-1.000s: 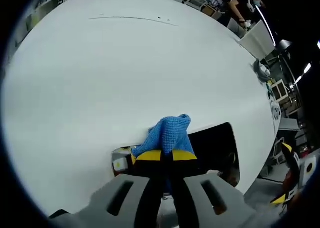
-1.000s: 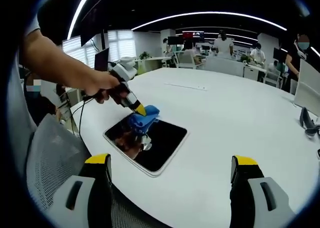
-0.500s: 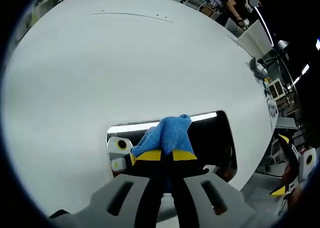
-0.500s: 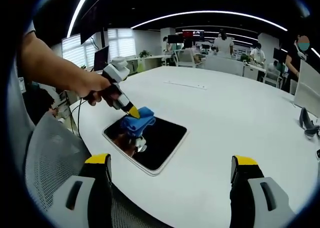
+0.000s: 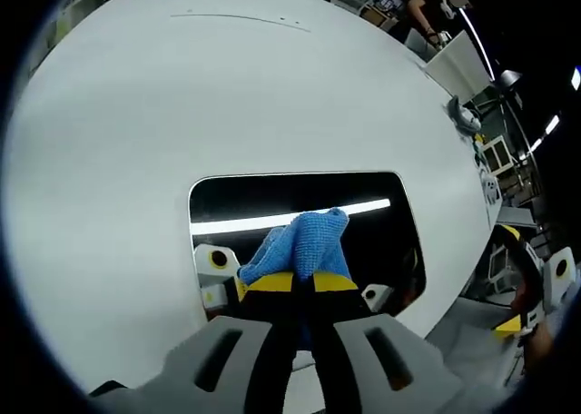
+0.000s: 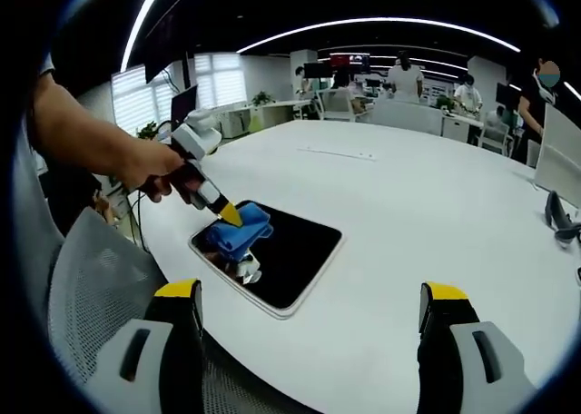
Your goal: Wipe the mirror surface with the cleaning cloth until all visible marks leave the cleaned area.
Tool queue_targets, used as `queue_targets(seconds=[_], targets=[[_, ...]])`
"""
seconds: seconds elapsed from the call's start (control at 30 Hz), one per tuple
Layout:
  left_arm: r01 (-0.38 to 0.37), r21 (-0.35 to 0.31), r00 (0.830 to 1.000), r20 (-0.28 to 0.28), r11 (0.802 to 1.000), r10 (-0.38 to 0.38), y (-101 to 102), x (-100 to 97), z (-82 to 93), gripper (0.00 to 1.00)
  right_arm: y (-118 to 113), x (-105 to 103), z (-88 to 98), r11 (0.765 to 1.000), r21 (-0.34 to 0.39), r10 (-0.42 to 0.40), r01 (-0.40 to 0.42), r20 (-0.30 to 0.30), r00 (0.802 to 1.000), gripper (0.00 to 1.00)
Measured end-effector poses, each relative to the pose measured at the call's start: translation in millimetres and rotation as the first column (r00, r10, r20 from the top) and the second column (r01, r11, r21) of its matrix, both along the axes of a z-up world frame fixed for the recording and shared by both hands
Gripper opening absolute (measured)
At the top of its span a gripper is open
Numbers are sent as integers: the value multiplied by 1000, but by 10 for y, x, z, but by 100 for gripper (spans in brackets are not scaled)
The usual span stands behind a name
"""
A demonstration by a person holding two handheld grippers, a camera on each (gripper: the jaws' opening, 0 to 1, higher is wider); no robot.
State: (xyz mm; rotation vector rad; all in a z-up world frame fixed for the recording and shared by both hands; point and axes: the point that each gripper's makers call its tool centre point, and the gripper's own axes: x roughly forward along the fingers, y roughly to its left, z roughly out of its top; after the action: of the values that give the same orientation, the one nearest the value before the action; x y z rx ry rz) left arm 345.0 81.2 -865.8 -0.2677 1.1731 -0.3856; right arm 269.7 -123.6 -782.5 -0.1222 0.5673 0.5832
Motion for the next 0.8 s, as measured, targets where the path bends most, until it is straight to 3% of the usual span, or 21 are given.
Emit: queue_targets(seconds=[0.8], targets=[[-1,-15,1000,-23,1000,1,-31,-520,-1,1,16,-1,13,1000,22,-5,5,-5,1000,99]])
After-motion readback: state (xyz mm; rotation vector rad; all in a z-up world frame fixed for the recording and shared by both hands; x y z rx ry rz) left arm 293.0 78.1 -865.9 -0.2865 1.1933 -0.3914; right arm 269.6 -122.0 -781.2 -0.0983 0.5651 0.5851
